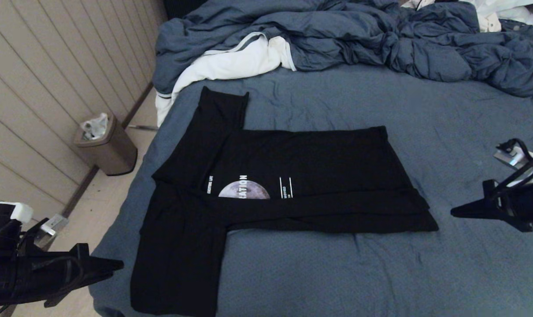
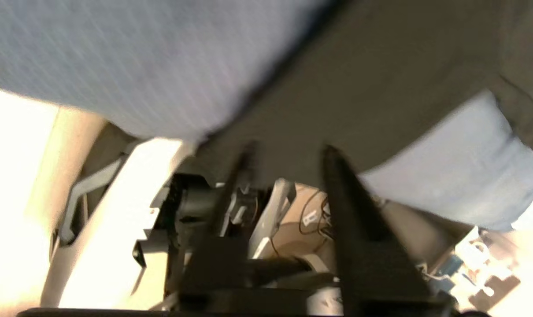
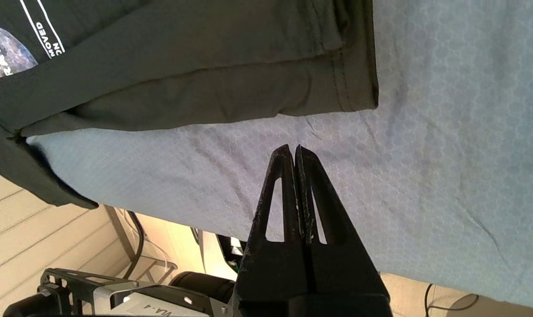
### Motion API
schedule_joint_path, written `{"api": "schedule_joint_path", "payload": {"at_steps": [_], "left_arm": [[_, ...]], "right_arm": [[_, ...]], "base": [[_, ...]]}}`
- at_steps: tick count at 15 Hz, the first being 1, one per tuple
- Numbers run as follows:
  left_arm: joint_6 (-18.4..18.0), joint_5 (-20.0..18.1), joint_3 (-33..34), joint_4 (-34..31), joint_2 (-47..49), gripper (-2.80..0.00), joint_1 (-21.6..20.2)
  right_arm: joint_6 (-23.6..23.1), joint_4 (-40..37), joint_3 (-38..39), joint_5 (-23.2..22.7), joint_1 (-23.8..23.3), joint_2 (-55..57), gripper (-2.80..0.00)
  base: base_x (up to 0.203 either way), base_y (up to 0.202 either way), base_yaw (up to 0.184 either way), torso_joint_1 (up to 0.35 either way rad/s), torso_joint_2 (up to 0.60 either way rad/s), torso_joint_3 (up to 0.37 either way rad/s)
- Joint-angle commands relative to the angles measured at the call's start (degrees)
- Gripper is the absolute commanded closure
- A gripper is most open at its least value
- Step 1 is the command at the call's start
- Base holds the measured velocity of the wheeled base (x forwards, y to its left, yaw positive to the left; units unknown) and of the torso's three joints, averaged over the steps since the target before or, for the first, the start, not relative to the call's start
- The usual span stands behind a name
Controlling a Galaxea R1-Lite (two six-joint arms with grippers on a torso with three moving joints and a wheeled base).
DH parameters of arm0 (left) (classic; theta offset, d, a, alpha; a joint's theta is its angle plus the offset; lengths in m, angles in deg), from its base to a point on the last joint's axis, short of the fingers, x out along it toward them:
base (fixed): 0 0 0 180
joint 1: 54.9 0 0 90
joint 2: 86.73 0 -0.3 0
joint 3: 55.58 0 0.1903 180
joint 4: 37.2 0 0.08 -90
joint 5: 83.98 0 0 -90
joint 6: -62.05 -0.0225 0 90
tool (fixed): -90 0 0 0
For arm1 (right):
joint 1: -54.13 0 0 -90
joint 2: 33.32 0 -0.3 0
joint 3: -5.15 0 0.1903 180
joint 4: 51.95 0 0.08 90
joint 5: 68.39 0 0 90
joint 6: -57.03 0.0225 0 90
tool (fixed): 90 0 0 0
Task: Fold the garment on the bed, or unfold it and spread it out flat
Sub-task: Fold the black T-shirt
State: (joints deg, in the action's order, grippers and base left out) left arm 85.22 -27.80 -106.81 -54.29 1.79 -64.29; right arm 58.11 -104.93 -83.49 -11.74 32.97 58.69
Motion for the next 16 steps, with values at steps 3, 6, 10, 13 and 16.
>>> {"api": "schedule_joint_path", "payload": {"at_steps": [3,6,10,13,16], "left_arm": [[0.01,-0.35,-0.03,2.17,6.43,-2.8,0.84],[-0.02,0.43,0.51,3.76,8.45,-2.8,5.33],[0.29,1.46,-0.86,4.84,11.66,-2.8,8.55],[0.71,1.47,-0.5,6.55,13.15,-2.8,10.14],[0.73,1.47,-0.78,6.64,13.08,0.0,11.06]], "right_arm": [[-0.11,0.25,-0.22,-0.23,0.16,1.05,0.0],[-0.11,0.25,-0.56,-0.23,0.16,2.39,0.0],[-0.11,0.34,-1.0,-0.32,0.33,3.34,0.0],[-0.28,0.34,-1.18,-0.32,0.24,4.09,0.0],[-0.28,0.34,-1.11,-0.35,0.16,4.5,0.0]], "base": [[0.0,0.0,0.0,0.0,0.0,0.0],[0.0,0.0,0.0,0.0,0.0,0.0],[0.0,0.0,0.0,0.0,0.0,0.0],[0.0,0.0,0.0,0.0,0.0,0.0],[0.0,0.0,0.0,0.0,0.0,0.0]]}}
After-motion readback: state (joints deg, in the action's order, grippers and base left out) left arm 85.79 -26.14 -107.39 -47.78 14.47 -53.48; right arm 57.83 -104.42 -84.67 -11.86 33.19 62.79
